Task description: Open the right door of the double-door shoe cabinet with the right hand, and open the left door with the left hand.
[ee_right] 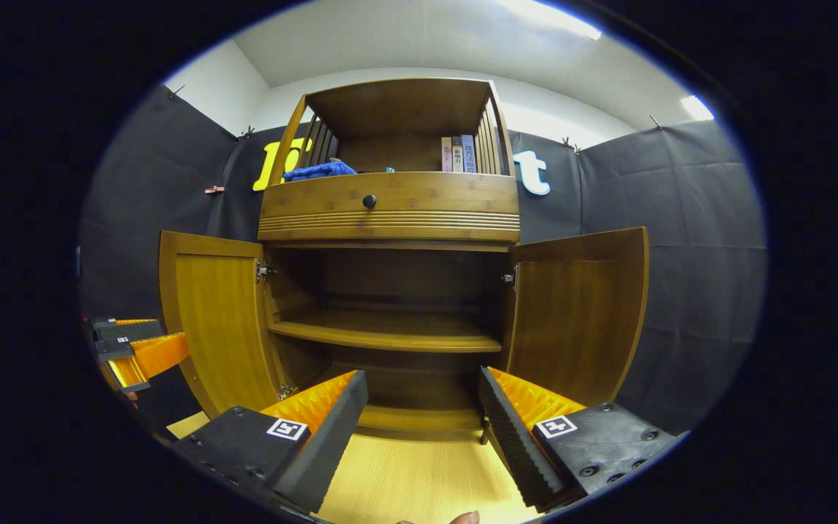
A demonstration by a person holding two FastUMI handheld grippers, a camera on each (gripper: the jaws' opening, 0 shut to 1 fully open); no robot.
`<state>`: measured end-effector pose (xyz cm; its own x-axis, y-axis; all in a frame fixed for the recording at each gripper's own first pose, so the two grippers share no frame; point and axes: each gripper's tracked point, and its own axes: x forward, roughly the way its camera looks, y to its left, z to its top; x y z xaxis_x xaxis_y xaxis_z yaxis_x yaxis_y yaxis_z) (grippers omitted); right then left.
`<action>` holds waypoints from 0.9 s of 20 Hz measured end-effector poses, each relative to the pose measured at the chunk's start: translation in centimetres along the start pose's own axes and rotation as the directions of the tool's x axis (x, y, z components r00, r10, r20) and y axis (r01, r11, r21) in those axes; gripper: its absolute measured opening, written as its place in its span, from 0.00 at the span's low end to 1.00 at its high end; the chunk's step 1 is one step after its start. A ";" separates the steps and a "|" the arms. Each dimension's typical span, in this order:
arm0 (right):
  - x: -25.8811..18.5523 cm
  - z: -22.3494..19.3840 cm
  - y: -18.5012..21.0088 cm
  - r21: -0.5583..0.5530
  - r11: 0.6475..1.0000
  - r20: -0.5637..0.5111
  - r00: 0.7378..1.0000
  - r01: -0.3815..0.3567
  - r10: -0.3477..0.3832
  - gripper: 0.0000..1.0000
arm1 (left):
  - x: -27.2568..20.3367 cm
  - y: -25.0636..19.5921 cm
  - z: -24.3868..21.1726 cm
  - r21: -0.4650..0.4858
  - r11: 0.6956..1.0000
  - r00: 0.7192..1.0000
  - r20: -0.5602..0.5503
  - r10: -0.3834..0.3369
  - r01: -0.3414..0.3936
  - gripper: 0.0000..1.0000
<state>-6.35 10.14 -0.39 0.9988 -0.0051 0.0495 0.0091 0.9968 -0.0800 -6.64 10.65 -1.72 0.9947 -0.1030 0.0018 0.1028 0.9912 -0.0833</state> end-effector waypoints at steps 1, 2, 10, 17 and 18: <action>0.0 0.0 0.0 -0.001 1.000 0.000 1.000 0.000 0.000 0.98 | 0.0 0.0 0.0 0.000 1.000 1.000 0.001 0.000 0.000 0.96; -0.1 0.0 0.0 -0.002 1.000 0.000 1.000 0.000 0.000 0.98 | 0.1 0.0 0.0 0.000 1.000 1.000 0.003 0.002 -0.002 0.96; 0.1 0.0 -0.4 -0.003 1.000 0.000 1.000 0.004 -0.004 0.98 | 0.3 -0.4 0.2 -0.001 1.000 1.000 0.005 -0.005 0.005 0.96; 0.3 -0.1 -0.6 -0.005 1.000 -0.001 1.000 -0.001 0.001 0.98 | 0.5 -0.7 0.2 0.003 1.000 1.000 0.005 0.001 -0.001 0.96; 0.3 -0.2 -0.6 -0.006 1.000 -0.004 1.000 -0.003 0.003 0.96 | 0.6 -0.7 0.2 0.005 1.000 1.000 0.005 0.005 -0.005 0.94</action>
<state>-6.02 9.54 -0.54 0.9990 -0.0023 0.0457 0.0063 0.9962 -0.0863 -6.10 9.92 -1.51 0.9952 -0.0979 0.0064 0.0981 0.9921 -0.0781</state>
